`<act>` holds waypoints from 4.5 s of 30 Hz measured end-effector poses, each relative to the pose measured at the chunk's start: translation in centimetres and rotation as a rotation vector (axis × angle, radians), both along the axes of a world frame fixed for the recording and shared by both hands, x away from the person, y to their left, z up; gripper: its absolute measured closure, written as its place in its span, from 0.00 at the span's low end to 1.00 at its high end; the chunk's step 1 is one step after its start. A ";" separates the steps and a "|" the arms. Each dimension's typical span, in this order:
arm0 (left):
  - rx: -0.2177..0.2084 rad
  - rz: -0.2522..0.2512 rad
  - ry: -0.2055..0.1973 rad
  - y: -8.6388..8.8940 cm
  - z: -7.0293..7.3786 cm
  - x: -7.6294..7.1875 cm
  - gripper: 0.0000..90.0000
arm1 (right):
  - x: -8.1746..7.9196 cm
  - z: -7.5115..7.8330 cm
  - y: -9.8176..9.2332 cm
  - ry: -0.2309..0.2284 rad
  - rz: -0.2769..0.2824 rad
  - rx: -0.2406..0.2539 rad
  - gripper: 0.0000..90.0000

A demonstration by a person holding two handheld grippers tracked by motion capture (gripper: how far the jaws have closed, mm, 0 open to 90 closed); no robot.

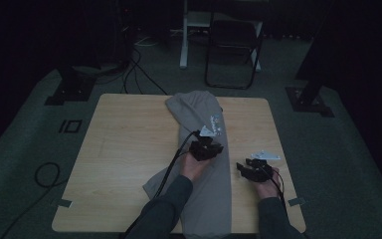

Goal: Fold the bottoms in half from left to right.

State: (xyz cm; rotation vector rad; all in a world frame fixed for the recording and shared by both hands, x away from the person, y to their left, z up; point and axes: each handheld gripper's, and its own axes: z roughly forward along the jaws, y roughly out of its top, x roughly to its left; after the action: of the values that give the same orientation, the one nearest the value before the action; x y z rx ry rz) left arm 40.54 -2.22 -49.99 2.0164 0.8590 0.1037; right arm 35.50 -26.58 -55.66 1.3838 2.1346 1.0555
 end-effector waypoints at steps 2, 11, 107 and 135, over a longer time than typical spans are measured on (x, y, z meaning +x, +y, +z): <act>-0.005 -0.005 -0.010 1.0 0.2 -0.1 0.75 | 0.0 0.1 0.3 0.004 0.000 0.005 0.56; 0.004 0.151 -0.020 9.8 0.9 0.0 0.69 | 0.9 2.4 3.6 -0.080 0.032 -0.020 0.55; 0.106 0.322 0.135 12.1 -3.7 1.1 1.00 | 4.6 2.6 8.4 0.036 0.149 -0.197 1.00; 0.102 0.313 0.117 12.9 -3.1 0.8 1.00 | 1.5 2.8 11.9 -0.023 0.257 -0.137 0.99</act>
State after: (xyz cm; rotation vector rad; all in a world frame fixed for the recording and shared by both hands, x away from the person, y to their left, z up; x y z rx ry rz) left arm 41.29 10.65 -53.14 1.9818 1.2629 0.2111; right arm 37.04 -14.64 -52.82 1.0516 2.3647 0.9873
